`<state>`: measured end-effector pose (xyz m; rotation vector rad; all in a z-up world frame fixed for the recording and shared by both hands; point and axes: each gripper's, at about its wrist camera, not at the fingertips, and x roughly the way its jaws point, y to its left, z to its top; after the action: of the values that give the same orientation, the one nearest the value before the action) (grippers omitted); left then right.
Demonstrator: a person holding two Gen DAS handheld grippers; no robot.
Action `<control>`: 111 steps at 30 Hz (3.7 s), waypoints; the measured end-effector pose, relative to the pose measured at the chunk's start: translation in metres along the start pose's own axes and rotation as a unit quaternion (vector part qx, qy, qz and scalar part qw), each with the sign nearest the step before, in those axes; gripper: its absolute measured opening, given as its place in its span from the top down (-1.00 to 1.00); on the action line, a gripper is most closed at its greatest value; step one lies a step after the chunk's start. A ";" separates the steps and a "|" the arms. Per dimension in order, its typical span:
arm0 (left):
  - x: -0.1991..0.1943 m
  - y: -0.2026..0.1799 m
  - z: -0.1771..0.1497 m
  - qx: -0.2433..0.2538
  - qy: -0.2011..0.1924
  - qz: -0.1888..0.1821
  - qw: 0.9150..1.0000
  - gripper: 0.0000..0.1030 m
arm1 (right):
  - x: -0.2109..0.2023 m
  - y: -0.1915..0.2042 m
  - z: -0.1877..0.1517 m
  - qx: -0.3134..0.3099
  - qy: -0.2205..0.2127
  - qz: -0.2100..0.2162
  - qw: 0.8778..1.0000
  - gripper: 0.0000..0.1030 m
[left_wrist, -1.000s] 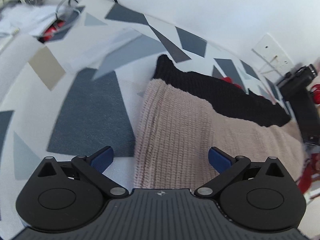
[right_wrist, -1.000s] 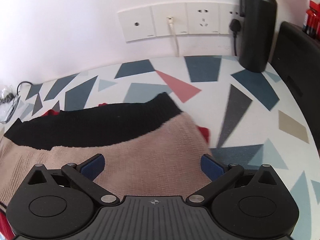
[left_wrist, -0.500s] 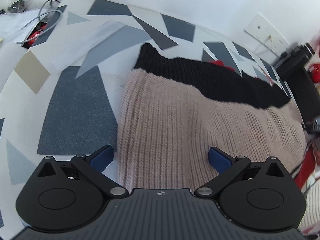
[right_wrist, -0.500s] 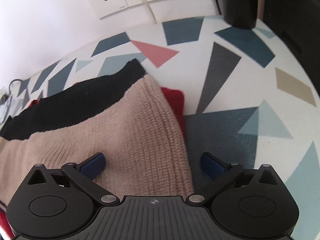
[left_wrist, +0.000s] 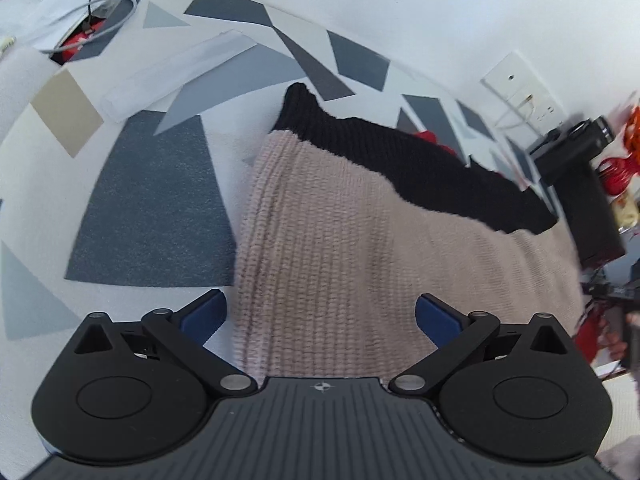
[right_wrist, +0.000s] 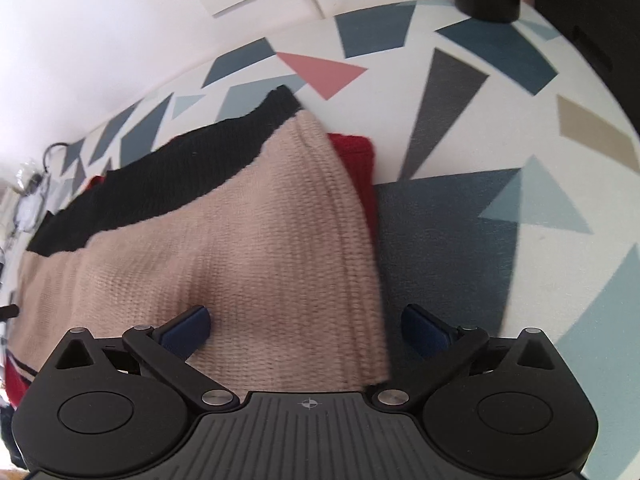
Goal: Fold clothes
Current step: 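Slide both open grippers under the beige edge of the folded cardigan, then close both grippers on the folded cardigan and lift it, then carry the folded cardigan with both grippers to the mustard chair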
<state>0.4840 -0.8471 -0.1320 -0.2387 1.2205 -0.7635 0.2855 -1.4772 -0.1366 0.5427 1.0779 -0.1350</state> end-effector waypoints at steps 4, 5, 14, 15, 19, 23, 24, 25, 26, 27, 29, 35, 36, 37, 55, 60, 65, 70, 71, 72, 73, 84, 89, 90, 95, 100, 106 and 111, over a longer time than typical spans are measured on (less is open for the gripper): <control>0.011 -0.018 -0.004 0.030 0.023 -0.011 0.999 -0.97 | 0.005 0.011 0.001 -0.009 0.005 0.004 1.000 -0.99; 0.013 -0.024 -0.006 0.045 0.025 -0.003 0.999 -0.98 | 0.006 0.014 0.001 -0.014 0.006 0.006 1.000 -0.99; 0.013 -0.026 -0.008 0.044 0.025 -0.007 0.999 -0.98 | 0.002 0.003 0.001 -0.011 0.022 0.037 0.999 -0.99; 0.015 -0.030 -0.008 0.052 0.026 0.002 0.998 -0.98 | 0.002 0.005 0.000 -0.012 0.020 0.032 0.999 -0.99; 0.019 -0.027 -0.005 -0.017 0.017 -0.020 1.000 -0.97 | 0.005 0.014 -0.001 -0.012 0.019 0.027 0.999 -0.99; 0.029 -0.029 -0.009 -0.042 0.020 -0.063 0.997 -0.97 | 0.011 0.022 0.004 0.001 0.027 0.054 0.998 -0.99; 0.031 -0.033 -0.009 -0.033 0.020 -0.061 0.997 -0.97 | 0.012 0.023 0.005 0.002 0.027 0.058 0.998 -0.99; 0.032 -0.037 -0.010 -0.023 0.019 -0.056 0.998 -0.97 | 0.013 0.023 0.007 0.002 0.027 0.059 0.998 -0.99; 0.033 -0.040 -0.010 -0.015 0.017 -0.049 0.999 -0.97 | 0.014 0.023 0.008 0.001 0.028 0.061 0.998 -0.99; 0.034 -0.043 -0.011 -0.008 0.014 -0.042 0.999 -0.97 | 0.014 0.024 0.009 0.000 0.028 0.062 0.998 -0.99; 0.035 -0.048 -0.011 0.000 0.010 -0.030 1.000 -0.98 | 0.015 0.024 0.010 -0.004 0.029 0.064 0.998 -0.99; 0.040 -0.058 -0.013 0.000 0.010 -0.015 1.000 -0.97 | 0.018 0.029 0.010 0.004 0.040 0.098 0.994 -0.99; 0.041 -0.059 -0.013 -0.002 0.008 -0.011 1.000 -0.97 | 0.020 0.031 0.009 0.007 0.044 0.111 0.993 -0.99; 0.042 -0.061 -0.013 0.002 0.008 -0.007 1.000 -0.97 | 0.022 0.034 0.008 0.008 0.046 0.121 0.992 -0.99; 0.047 -0.068 -0.022 0.001 -0.008 -0.040 0.999 -0.99 | 0.046 0.071 0.028 -0.029 0.071 0.169 0.983 -0.99; 0.048 -0.077 -0.028 0.010 -0.029 -0.014 0.999 -0.99 | 0.046 0.082 0.029 -0.043 0.075 0.154 0.984 -0.99; 0.052 -0.087 -0.031 0.019 -0.038 0.018 0.999 -0.97 | 0.044 0.090 0.025 -0.054 0.072 0.132 0.987 -0.99; 0.048 -0.091 -0.031 0.013 -0.047 0.063 0.997 -0.34 | 0.041 0.093 0.016 -0.064 0.058 0.119 0.989 -0.99; 0.044 -0.089 -0.032 0.008 -0.049 0.073 0.996 -0.14 | 0.040 0.094 0.013 -0.069 0.051 0.115 0.990 -0.99; 0.041 -0.083 -0.034 -0.015 -0.052 0.062 0.997 -0.11 | 0.038 0.096 0.010 -0.072 0.039 0.109 0.991 -0.92; 0.039 -0.077 -0.035 -0.039 -0.055 0.050 0.996 -0.08 | 0.035 0.097 0.007 -0.074 0.028 0.103 0.992 -0.64; -0.010 -0.096 -0.050 -0.015 -0.124 0.100 0.987 0.00 | -0.013 0.105 -0.003 -0.036 -0.071 0.127 0.989 0.22; -0.041 -0.100 -0.052 -0.033 -0.153 0.103 0.982 0.00 | -0.031 0.126 0.009 -0.085 -0.096 0.162 0.979 0.23; -0.046 -0.101 -0.054 -0.034 -0.161 0.109 0.980 0.00 | -0.033 0.134 0.012 -0.102 -0.098 0.167 0.976 0.23; -0.073 -0.111 -0.066 -0.053 -0.201 0.145 0.967 0.03 | -0.033 0.163 0.027 -0.130 -0.101 0.209 0.964 0.24; -0.118 -0.114 -0.089 -0.086 -0.250 0.165 0.950 0.05 | -0.033 0.194 0.039 -0.144 -0.082 0.265 0.950 0.24; -0.184 -0.108 -0.139 -0.130 -0.312 0.171 0.925 0.08 | -0.048 0.268 0.031 -0.216 -0.061 0.312 0.923 0.24; -0.243 -0.091 -0.207 -0.162 -0.368 0.179 0.898 0.15 | -0.074 0.357 -0.025 -0.275 -0.055 0.336 0.899 0.24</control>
<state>0.2274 -0.7113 0.0286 -0.5081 0.6218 -0.1019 0.3592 -1.1685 0.0449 0.3577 0.7185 0.7230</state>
